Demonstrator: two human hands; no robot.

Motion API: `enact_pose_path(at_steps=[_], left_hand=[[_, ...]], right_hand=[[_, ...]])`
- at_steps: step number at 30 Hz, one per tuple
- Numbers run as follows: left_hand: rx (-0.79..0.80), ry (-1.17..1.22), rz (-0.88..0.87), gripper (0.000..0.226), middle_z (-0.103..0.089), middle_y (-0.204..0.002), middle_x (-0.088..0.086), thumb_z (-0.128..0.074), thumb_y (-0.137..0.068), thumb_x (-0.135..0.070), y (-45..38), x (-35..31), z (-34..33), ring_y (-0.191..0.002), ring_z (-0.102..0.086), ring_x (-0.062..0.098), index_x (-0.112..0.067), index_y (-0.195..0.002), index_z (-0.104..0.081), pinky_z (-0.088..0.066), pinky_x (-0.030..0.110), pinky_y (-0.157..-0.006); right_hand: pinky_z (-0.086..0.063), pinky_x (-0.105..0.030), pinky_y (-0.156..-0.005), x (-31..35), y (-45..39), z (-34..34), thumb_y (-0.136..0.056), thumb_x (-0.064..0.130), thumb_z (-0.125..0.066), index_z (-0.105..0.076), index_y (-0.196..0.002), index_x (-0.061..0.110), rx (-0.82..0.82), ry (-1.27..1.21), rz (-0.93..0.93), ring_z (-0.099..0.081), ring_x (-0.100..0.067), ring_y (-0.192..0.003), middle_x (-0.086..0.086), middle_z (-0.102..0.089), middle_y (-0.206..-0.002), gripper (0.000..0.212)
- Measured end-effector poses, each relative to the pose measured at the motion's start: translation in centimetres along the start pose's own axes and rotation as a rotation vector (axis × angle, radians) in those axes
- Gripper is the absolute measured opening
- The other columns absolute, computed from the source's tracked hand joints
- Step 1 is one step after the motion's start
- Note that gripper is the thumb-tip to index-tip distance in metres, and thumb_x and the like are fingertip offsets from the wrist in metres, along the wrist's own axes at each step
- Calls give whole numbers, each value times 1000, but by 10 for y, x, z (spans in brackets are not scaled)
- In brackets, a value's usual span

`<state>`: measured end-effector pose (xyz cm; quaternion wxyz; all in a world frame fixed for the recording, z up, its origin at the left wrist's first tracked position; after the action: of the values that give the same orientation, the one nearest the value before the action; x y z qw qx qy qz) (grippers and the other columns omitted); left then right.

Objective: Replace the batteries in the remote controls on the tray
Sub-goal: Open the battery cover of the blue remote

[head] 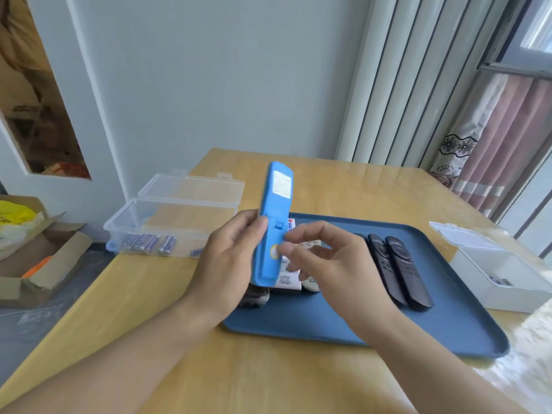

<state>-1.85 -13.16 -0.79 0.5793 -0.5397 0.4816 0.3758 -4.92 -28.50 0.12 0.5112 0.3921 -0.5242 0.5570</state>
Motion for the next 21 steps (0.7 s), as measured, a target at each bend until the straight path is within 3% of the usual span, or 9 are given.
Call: enact_pose_path(at_steps=[2, 4, 7, 10, 12, 15, 18, 21], left_hand=[[14, 41, 63, 27, -71, -85, 7, -47, -106, -30, 2, 5, -4, -70, -61, 23, -16, -101, -71, -50, 44, -69], [26, 139, 113, 28, -73, -99, 18, -49, -105, -31, 3, 14, -9, -82, -65, 22, -15, -101, -72, -51, 46, -77], [28, 251, 155, 30, -71, -101, 21, -50, -105, -33, 3, 16, -11, -83, -65, 24, -11, -104, -71, -56, 42, -72], [39, 309, 135, 30, -70, -107, 20, -48, -104, -30, 2, 13, -10, -89, -67, 26, -8, -104, -68, -58, 50, -84], [67, 317, 118, 32, -71, -114, 19, -48, -102, -31, 3, 11, -13, -91, -68, 24, -8, -110, -68, -61, 43, -80], [130, 274, 79, 36, -71, -122, 12, -50, -96, -34, 4, 6, -17, -91, -69, 17, -16, -120, -69, -58, 29, -75], [142, 243, 36, 36, -72, -121, 6, -53, -94, -34, 2, 4, -16, -91, -68, 15, -25, -123, -71, -56, 30, -79], [147, 205, 24, 38, -73, -122, 5, -52, -95, -33, 2, 4, -17, -102, -69, 20, -25, -128, -69, -55, 35, -91]], right_hand=[[-46, -24, -59, 3, 4, -1, -82, 21, -82, -75, -83, 28, -54, 120, 84, -60, -19, -62, 0, -69, -71, 10], [-42, -17, -57, 9, 7, 0, -79, 19, -84, -77, -78, 32, -125, 216, 210, -53, -10, -56, 10, -64, -70, 15], [-44, -16, -58, 18, 10, 1, -78, 19, -85, -80, -83, 32, -189, 322, 364, -60, -12, -61, 13, -68, -76, 15], [-40, -9, -58, 24, 14, 2, -80, 16, -84, -82, -89, 27, -205, 333, 450, -62, -7, -62, 14, -71, -79, 15], [-38, -6, -58, 26, 14, 3, -80, 13, -83, -82, -90, 24, -203, 320, 464, -61, -1, -62, 15, -69, -79, 15], [-38, -7, -59, 28, 13, 6, -80, 17, -84, -81, -88, 29, -215, 364, 465, -58, -5, -63, 18, -66, -76, 15], [-38, -8, -60, 29, 10, 6, -80, 24, -84, -79, -85, 32, -175, 404, 414, -58, -5, -65, 20, -63, -76, 10], [-39, -10, -59, 29, 8, 4, -77, 31, -86, -71, -81, 33, -113, 430, 366, -56, -3, -64, 15, -63, -78, 16]])
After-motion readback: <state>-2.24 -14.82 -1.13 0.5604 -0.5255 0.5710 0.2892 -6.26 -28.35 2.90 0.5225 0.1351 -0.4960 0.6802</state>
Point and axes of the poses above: each hand's wrist, its own y-axis away from the middle knuckle, its own z-axis out of the back of the hand, x = y × z, the point moved 7 cm from there along -y, towards the middle knuckle
